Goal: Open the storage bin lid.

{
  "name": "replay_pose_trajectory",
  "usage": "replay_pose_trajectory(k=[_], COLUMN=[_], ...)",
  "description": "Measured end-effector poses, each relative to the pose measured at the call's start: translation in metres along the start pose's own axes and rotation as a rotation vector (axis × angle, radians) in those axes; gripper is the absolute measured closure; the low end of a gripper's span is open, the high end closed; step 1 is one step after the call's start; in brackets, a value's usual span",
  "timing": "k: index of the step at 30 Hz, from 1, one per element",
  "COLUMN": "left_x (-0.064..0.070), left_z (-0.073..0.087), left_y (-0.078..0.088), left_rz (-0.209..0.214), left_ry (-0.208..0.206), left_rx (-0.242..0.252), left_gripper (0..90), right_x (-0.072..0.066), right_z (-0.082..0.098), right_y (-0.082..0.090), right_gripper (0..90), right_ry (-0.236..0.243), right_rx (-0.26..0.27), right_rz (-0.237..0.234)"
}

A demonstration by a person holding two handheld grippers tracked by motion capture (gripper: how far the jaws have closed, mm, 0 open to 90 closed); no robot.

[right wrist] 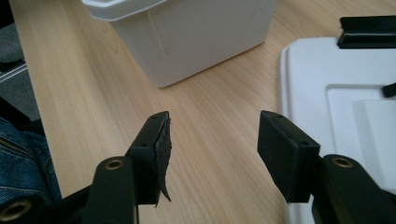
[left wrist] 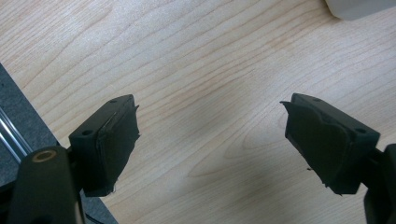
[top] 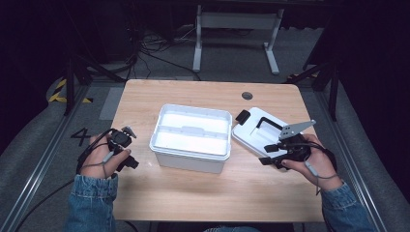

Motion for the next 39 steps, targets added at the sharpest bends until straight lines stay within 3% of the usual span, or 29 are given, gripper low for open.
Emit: replay_pose_trajectory(k=[3,6,8,16,20,31,39], left_x=[-0.001,-0.001,-0.001,-0.002,-0.001,-0.001,-0.003], left_z=[0.0,0.0,-0.001,-0.001,-0.002,-0.006,-0.007], left_y=[-0.001,0.0,0.0,-0.001,-0.001,-0.003,-0.004], left_rz=[-0.002,-0.005,-0.006,-0.002,0.004,-0.002,-0.009], left_ry=[-0.011,-0.017,-0.009,-0.006,-0.004,-0.016,-0.028], left_rx=[-0.002,0.0,0.004,0.004,0.009,0.005,0.009], left_gripper=[18.1,18.1,18.1,18.0,18.0,18.1,18.0], right_x=[-0.004,-0.005,-0.005,-0.007,-0.006,-0.019,-0.027], right_z=[0.003,0.01,0.01,0.016,0.027,0.042,0.045], right_y=[-0.005,-0.012,-0.014,-0.023,-0.039,-0.083,-0.1], right_gripper=[45.9,45.4,45.2,43.1,41.6,40.7,39.6], right_ry=[-0.005,0.008,0.005,0.006,0.011,0.042,0.089], right_rx=[0.018,-0.024,-0.019,-0.02,-0.041,-0.046,-0.038], right_rz=[-0.018,-0.01,0.007,0.002,0.017,-0.031,-0.027])
Point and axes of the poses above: each handheld gripper's, and its own axes: y roughly backward along the jaws, z roughly out of its underside, x roughly to its right, the point moved 10 cm from there along -y, roughly forward along the jaws, and after that the axes turned 12 degrees about -y, right-handed, at the moved point
